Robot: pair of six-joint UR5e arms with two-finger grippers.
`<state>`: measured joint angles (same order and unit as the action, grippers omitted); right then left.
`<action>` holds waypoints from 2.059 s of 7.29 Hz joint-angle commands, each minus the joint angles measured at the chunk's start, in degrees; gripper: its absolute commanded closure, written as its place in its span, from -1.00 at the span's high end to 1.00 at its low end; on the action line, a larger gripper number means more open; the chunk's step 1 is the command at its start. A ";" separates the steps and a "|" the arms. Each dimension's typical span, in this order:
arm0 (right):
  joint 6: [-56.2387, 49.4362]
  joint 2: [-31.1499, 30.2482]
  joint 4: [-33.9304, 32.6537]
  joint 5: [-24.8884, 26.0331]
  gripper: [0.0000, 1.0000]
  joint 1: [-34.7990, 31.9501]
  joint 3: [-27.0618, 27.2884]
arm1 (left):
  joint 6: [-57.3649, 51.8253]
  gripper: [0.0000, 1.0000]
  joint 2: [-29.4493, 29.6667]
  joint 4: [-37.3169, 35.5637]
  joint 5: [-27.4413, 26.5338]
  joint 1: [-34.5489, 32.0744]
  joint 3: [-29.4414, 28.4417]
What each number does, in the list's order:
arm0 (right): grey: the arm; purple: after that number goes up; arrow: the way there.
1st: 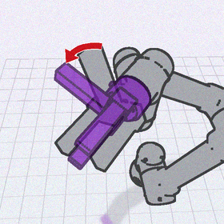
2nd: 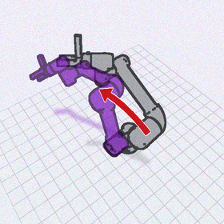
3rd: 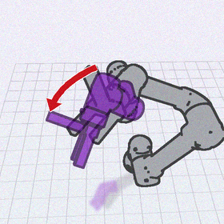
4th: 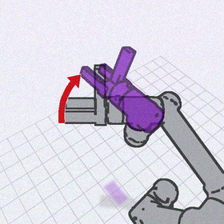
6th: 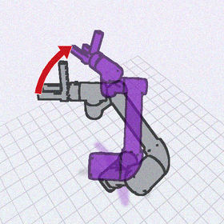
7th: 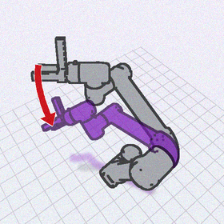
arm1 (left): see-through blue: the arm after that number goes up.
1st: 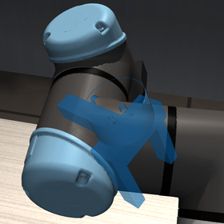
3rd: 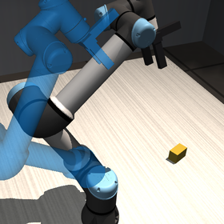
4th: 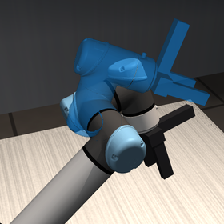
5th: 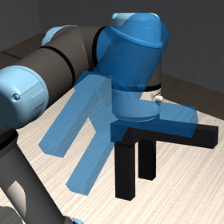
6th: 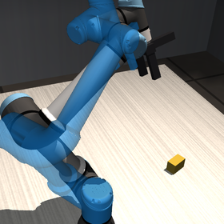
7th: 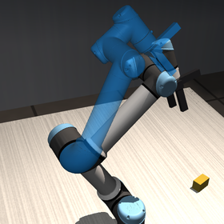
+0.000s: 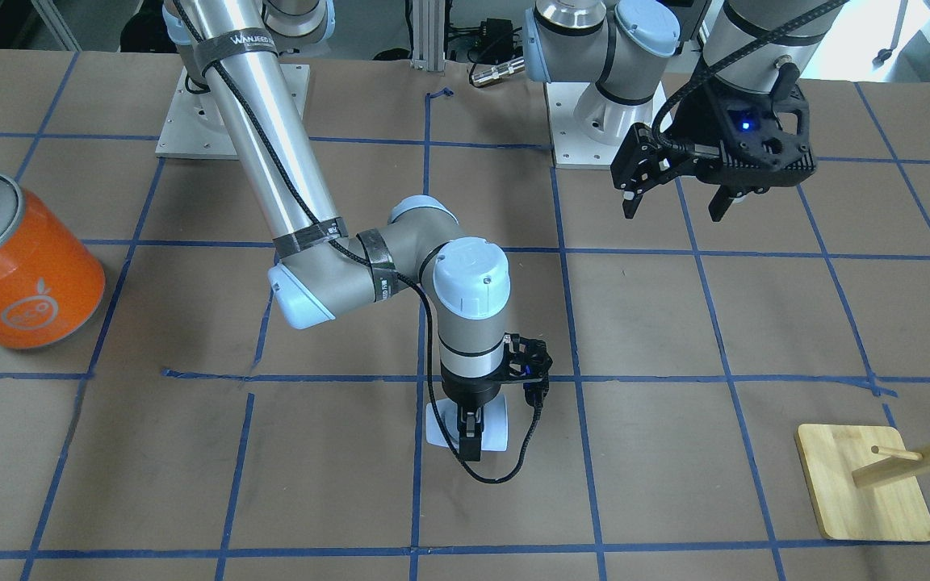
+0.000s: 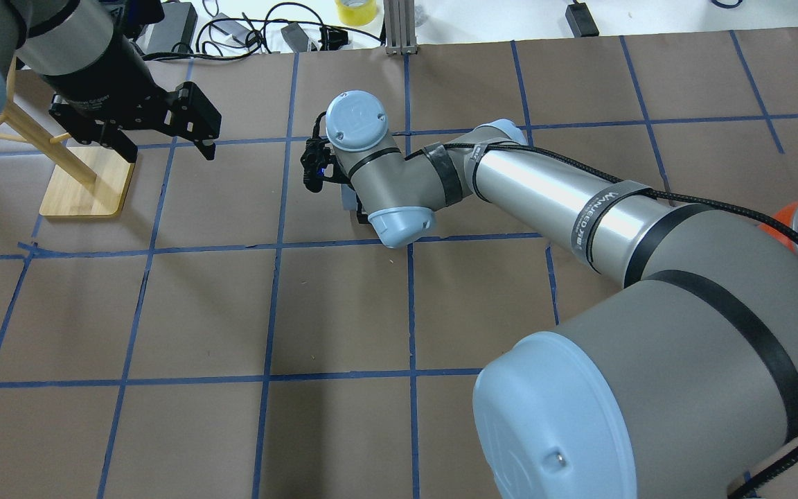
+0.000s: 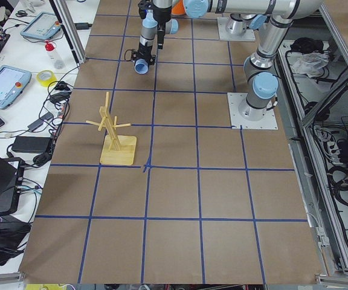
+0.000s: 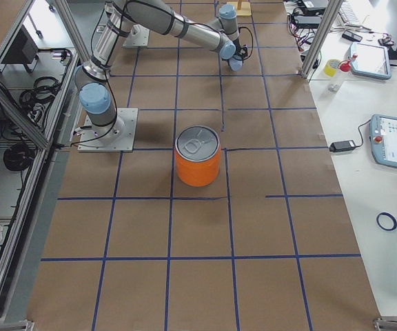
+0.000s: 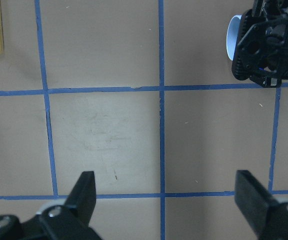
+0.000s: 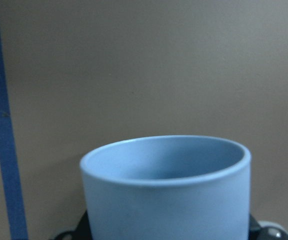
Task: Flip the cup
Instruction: 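Carry the cup farther toward the left arm and tip it sideways, then set the cup on its side and open the right gripper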
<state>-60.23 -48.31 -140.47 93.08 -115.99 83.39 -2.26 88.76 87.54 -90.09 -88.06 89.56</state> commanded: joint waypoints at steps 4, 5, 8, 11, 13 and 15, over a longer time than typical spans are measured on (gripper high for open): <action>1.26 0.06 -0.51 -2.20 1.00 0.50 1.69 | 0.06 1.00 0.10 0.00 0.00 -0.01 0.09; 1.34 -0.20 -0.51 -2.20 1.00 0.50 1.69 | 0.06 1.00 0.10 0.00 0.00 -0.01 0.09; 1.34 -4.32 0.27 -0.89 1.00 1.64 1.78 | 0.06 1.00 0.10 0.00 0.00 -0.01 0.09; 1.34 -13.70 10.62 -1.06 1.00 6.54 1.87 | 0.06 1.00 0.98 -0.18 -0.17 -0.01 0.00; 1.34 -20.83 22.10 -0.80 1.00 12.25 1.87 | 0.23 1.00 1.07 -0.18 -0.09 -0.01 0.00; 1.34 -26.54 28.38 -0.89 1.00 19.28 1.87 | 0.23 1.00 1.15 -0.18 -0.26 -0.01 0.00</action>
<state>-58.92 -71.02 -116.35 92.11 -100.94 85.25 -2.03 89.83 87.37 -90.23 -88.07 89.56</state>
